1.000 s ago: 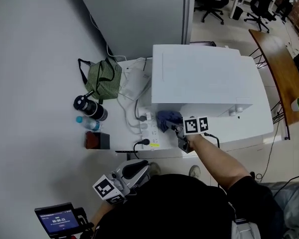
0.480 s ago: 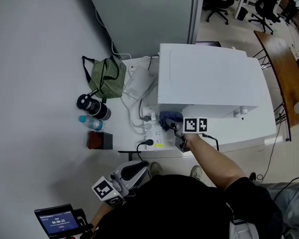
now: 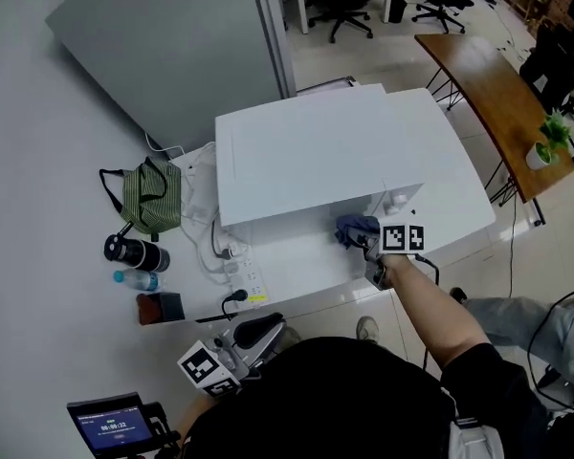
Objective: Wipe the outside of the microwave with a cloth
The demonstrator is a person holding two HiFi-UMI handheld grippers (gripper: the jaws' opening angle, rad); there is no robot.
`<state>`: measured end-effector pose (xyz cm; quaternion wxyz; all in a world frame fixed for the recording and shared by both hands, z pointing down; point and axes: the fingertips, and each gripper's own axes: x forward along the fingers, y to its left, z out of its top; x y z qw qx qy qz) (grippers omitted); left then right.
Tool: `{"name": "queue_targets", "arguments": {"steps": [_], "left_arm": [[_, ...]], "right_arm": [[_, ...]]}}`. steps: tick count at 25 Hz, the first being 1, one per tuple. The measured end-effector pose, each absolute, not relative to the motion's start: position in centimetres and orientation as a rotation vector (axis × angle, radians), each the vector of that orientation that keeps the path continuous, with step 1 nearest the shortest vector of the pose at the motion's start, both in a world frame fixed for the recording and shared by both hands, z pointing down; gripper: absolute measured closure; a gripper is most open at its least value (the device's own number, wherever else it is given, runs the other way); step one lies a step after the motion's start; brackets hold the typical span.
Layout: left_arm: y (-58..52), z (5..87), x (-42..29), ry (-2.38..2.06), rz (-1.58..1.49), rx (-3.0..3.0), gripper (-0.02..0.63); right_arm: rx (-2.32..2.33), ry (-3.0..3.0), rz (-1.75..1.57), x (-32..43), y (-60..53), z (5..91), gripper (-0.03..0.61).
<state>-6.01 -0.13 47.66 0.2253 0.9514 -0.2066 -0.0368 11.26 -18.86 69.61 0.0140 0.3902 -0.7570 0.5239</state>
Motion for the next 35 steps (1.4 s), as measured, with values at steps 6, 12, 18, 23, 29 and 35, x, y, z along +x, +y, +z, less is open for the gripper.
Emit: {"name": "queue_targets", "arguments": {"steps": [6, 12, 18, 23, 29, 35], "left_arm": [[-0.5, 46.5, -1.2, -0.468, -0.072, 2.651, 0.569], [-0.5, 47.1, -0.7, -0.454, -0.035, 2.663, 0.568], [-0.6, 47.5, -2.9, -0.504, -0.081, 2.633, 0.569], [-0.2, 48.4, -6.7, -0.589, -0.134, 2.594, 0.569], [1.1, 49.2, -13.4, -0.754, -0.157, 2.536, 0.569], [2.8, 50.1, -19.2, -0.901, -0.141, 2.470, 0.569]], "right_arm": [[1.354, -2.271, 1.556, 21.8, -17.8, 70.4, 0.491], [1.465, -2.220, 1.504, 27.2, -18.2, 70.8, 0.494], [1.495, -2.202, 1.526, 27.5, -17.3, 70.7, 0.495], [1.051, -2.303, 1.572, 12.9, -12.8, 72.1, 0.495], [0.627, -2.333, 1.587, -8.1, -14.2, 72.8, 0.495], [0.583, -2.262, 1.660, -16.4, -17.0, 75.3, 0.495]]}}
